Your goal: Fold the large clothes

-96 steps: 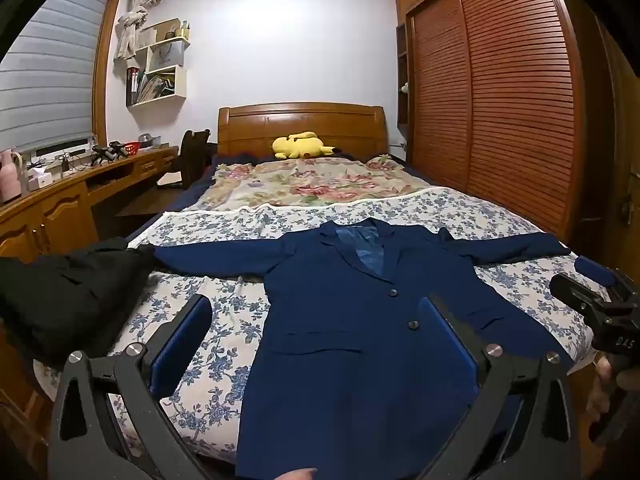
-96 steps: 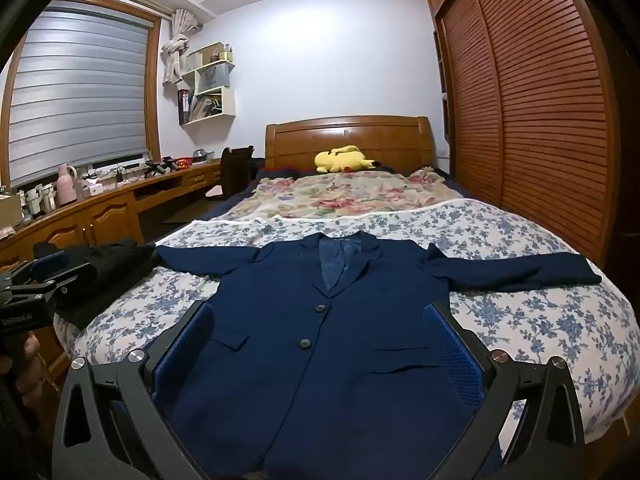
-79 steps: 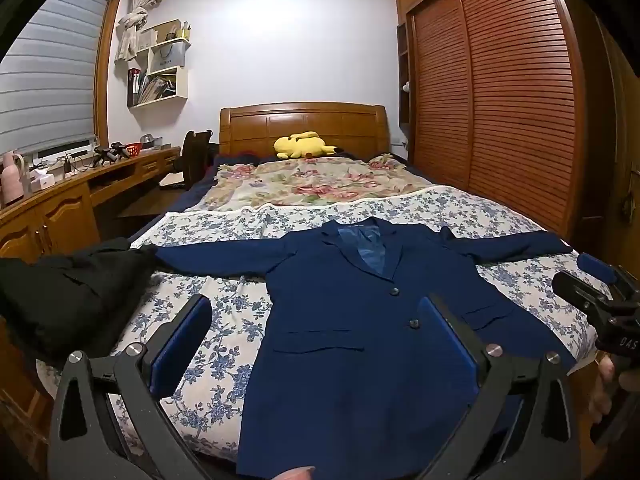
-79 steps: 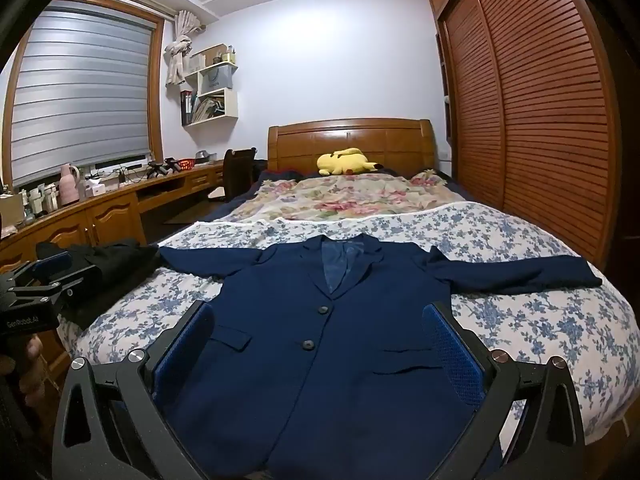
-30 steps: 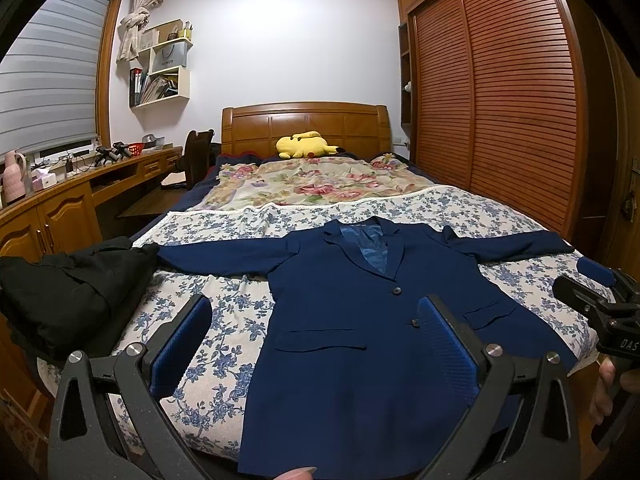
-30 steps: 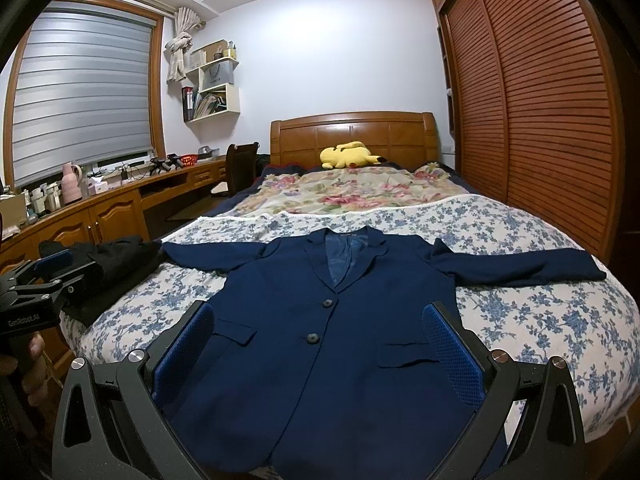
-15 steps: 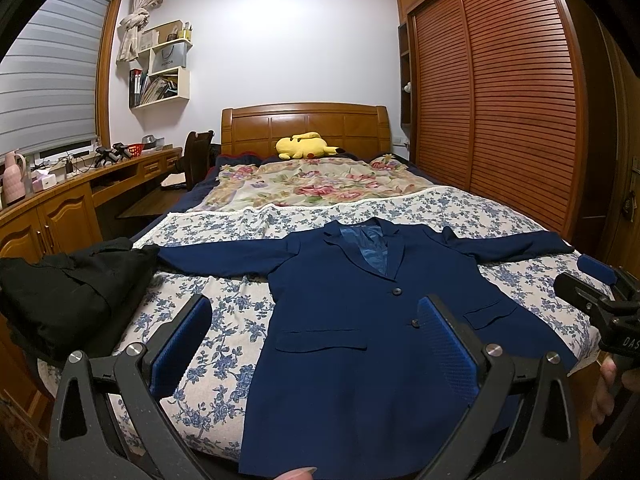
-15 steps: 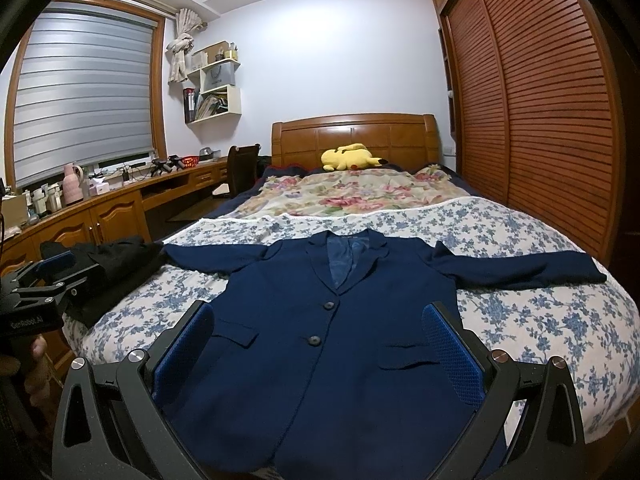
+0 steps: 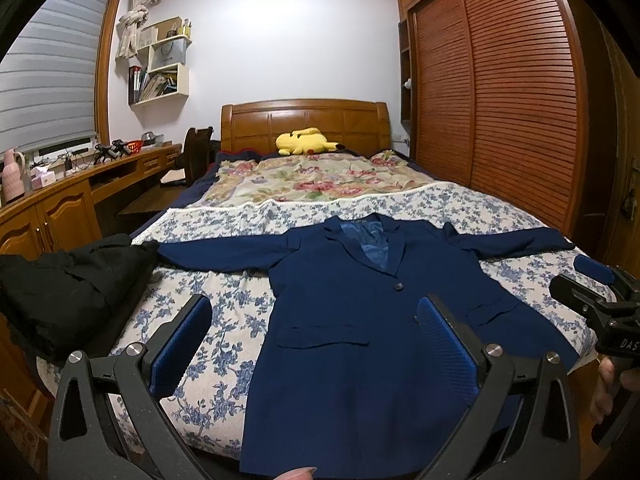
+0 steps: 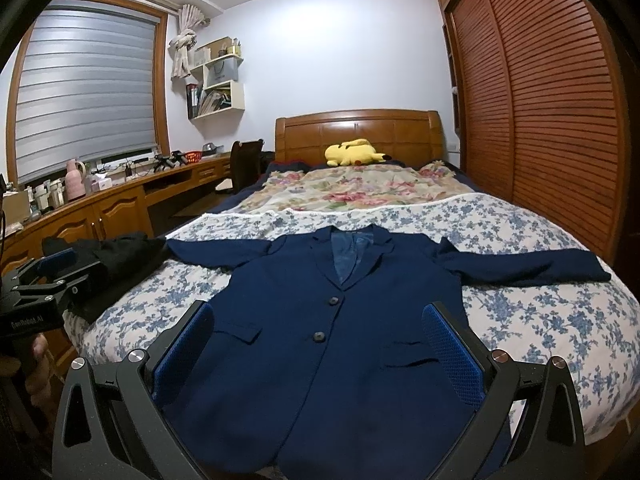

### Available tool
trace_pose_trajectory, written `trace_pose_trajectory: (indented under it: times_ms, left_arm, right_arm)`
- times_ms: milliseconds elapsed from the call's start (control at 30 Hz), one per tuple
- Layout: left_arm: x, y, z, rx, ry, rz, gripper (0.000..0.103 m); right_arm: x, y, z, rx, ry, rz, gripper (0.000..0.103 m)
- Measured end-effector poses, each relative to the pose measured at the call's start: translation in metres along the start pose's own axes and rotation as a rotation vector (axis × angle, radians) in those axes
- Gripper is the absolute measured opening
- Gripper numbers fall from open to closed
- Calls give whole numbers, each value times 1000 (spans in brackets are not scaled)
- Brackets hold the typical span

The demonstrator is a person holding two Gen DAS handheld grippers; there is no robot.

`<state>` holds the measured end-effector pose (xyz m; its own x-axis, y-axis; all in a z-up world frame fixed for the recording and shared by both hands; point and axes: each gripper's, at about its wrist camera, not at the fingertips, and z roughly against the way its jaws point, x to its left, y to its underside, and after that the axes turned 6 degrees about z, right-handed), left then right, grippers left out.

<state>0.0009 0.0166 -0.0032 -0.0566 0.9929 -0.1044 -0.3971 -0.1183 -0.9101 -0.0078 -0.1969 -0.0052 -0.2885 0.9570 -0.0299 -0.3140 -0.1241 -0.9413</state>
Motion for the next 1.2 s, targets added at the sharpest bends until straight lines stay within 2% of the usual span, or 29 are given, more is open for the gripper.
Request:
trace_pose_trajectory:
  times_ms: [300,867,1200]
  left_arm:
    - [15,13,-21,47,-31,7,103]
    - [41,28,-57,99,-68,23,103]
    - [47,28,-93,138,-76,-3,103]
  right_arm:
    - [2,-4,-23,41,-22,3,103]
    - [9,-13,-55,44,-51,23,103]
    - [10,-11,-83,65,-71,20,103]
